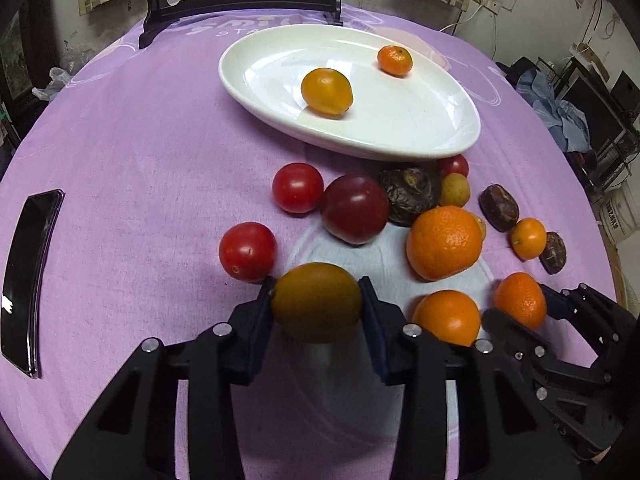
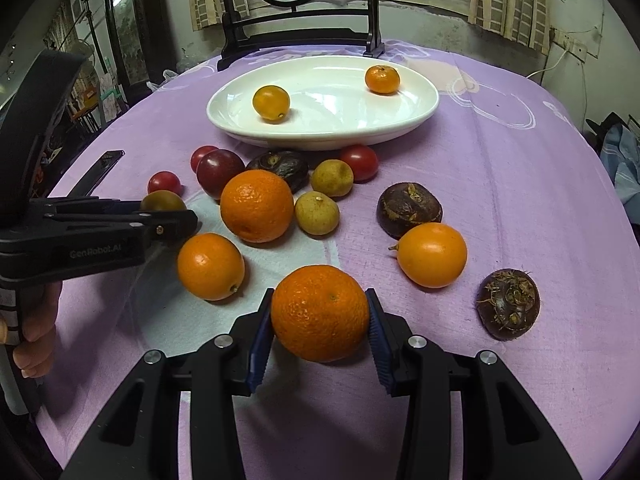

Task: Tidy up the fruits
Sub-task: 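Grasp the yellow-green fruit with the left tool while the right tool grasps an orange, then lower both held fruits onto the white plate and open both tools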

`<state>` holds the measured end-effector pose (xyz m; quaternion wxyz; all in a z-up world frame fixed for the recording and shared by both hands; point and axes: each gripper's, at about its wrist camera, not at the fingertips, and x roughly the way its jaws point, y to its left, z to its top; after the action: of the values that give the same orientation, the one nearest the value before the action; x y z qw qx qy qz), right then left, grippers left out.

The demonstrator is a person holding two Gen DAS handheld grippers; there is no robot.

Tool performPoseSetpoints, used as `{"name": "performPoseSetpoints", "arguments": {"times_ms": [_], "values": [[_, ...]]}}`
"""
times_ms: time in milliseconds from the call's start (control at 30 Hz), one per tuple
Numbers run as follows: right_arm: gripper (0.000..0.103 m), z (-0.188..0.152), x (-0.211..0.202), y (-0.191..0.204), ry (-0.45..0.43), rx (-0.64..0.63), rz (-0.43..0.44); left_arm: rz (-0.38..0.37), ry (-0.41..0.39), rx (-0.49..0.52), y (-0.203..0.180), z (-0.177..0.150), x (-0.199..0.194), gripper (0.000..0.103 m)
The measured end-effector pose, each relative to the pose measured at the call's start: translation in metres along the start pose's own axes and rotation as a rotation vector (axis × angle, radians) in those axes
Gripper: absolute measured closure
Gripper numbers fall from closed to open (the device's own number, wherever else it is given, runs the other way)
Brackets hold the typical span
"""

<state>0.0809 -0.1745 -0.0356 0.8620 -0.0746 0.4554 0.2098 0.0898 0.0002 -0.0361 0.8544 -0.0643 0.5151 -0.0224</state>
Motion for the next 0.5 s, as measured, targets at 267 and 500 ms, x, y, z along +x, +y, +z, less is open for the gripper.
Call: {"name": "performPoseSetpoints", "arguments": {"times_ms": [267,500], "values": [[0.059,0.001,-0.005,-0.001,-0.025,0.004,0.009,-0.022,-0.029,0.017,0.011,-0.015,-0.022,0.063],[0.059,0.004,-0.013,-0.006,-0.069,0.031,0.03,-0.031,-0.073,0.039,0.015,-0.013,-0.044,0.063]]}}
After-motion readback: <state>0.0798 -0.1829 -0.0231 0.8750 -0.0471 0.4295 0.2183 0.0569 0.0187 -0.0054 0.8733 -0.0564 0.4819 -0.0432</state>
